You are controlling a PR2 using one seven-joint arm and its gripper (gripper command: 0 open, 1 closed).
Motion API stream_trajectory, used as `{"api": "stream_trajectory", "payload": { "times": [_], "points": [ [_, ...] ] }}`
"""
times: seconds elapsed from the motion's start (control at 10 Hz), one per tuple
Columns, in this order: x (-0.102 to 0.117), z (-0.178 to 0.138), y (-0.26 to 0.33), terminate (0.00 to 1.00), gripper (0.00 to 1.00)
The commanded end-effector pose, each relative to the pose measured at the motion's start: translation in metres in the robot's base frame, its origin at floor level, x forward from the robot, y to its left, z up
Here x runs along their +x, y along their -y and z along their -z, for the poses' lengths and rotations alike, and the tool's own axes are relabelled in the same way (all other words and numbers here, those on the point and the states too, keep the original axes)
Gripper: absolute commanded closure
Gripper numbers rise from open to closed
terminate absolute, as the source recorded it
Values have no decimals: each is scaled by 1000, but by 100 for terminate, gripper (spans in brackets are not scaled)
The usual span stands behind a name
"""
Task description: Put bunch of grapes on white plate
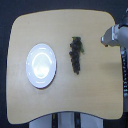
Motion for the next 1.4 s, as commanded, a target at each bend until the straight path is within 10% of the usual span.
{"api": "stream_trajectory", "payload": {
  "times": [0.0,1.3],
  "points": [
    [0,0,0,0,0],
    [33,85,-134,0,0]
  ]
}}
